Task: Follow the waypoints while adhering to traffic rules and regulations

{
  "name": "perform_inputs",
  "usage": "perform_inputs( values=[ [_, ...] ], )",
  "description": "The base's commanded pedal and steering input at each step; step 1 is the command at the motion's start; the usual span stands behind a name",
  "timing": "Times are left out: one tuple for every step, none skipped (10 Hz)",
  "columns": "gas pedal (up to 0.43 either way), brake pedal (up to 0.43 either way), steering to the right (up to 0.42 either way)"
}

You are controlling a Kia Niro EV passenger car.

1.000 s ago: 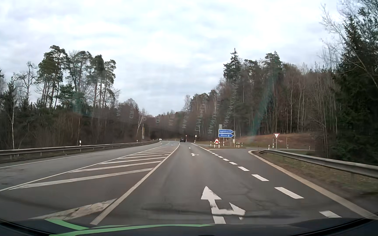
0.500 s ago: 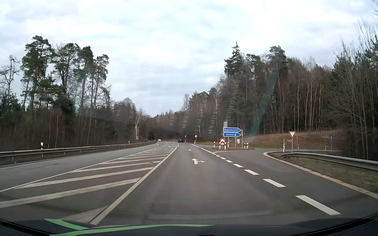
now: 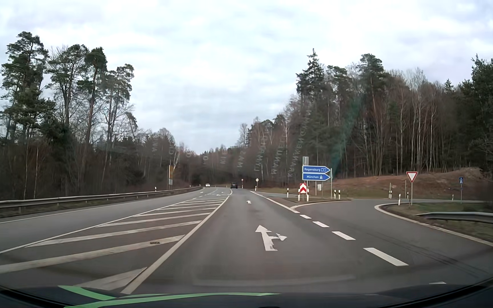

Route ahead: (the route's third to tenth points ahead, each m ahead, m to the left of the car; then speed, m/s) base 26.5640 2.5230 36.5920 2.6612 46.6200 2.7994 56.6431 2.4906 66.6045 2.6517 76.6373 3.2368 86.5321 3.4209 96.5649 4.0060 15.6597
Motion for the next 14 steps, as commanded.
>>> perform_inputs(
  values=[
    [0.177,0.0,0.0],
    [0.177,0.0,0.0],
    [0.177,0.0,0.0],
    [0.177,0.0,0.0],
    [0.177,0.0,0.0],
    [0.177,0.0,0.0],
    [0.189,0.0,0.0],
    [0.189,0.0,0.0],
    [0.189,0.0,0.0],
    [0.197,0.0,-0.001],
    [0.197,0.0,-0.001],
    [0.197,0.0,-0.001],
    [0.197,0.0,-0.001],
    [0.197,0.0,-0.001]
  ],
)
